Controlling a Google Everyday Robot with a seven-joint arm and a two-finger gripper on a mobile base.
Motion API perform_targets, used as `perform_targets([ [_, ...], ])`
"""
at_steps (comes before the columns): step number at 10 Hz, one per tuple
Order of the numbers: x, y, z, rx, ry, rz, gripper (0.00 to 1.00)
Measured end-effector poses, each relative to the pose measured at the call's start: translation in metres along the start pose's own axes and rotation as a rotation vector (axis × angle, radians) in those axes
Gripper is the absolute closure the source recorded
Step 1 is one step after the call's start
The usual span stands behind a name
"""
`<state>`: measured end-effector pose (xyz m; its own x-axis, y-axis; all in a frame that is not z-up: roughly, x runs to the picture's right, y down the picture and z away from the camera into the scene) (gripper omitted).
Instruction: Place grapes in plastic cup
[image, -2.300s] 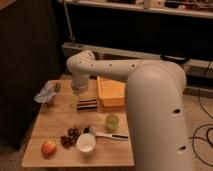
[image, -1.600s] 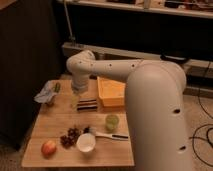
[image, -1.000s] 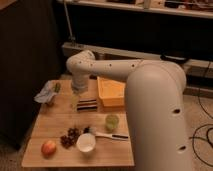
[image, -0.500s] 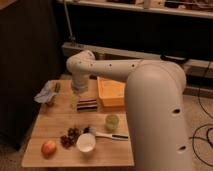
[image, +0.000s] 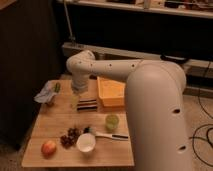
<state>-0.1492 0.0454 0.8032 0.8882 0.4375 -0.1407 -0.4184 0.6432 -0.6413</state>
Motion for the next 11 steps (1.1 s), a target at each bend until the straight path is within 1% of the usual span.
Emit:
perform_targets([
  [2, 0.000, 0.000, 0.000, 0.001, 0.001, -0.001, 0.20],
  [4, -0.001, 0.004, 0.001, 0.021, 0.012, -0.027, 0.20],
  [5, -0.003, 0.014, 0.002, 0.028, 0.020, -0.053, 0.20],
  [7, -0.003, 0.046, 0.006, 0.031, 0.032, -0.100, 0.20],
  [8, 0.000, 0.064, 0.006, 0.021, 0.023, -0.125, 0.20],
  [9, 0.009, 0.076, 0.007, -0.004, 0.006, -0.143, 0.20],
  [10, 0.021, 0.082, 0.008, -0.039, -0.022, -0.155, 0.20],
  [11, 0.030, 0.084, 0.009, -0.072, -0.047, -0.169, 0.20],
])
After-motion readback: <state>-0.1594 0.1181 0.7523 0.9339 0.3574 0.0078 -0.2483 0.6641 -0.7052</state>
